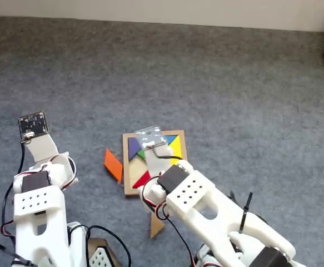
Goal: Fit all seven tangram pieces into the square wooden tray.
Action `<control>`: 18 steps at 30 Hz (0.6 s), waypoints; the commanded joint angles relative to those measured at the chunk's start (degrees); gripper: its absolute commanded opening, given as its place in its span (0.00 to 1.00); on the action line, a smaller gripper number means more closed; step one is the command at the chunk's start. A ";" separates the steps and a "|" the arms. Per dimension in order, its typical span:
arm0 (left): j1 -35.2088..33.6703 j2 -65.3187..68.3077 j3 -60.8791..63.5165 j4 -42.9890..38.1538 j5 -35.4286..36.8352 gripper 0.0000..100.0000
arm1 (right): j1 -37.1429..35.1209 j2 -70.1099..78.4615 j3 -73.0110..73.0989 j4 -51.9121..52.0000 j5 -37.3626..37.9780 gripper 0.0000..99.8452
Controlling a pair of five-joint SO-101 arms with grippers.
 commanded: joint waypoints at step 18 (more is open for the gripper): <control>-0.75 -0.84 -0.31 -0.97 -0.44 0.02 | -4.09 5.49 -0.48 -4.44 -16.70 0.21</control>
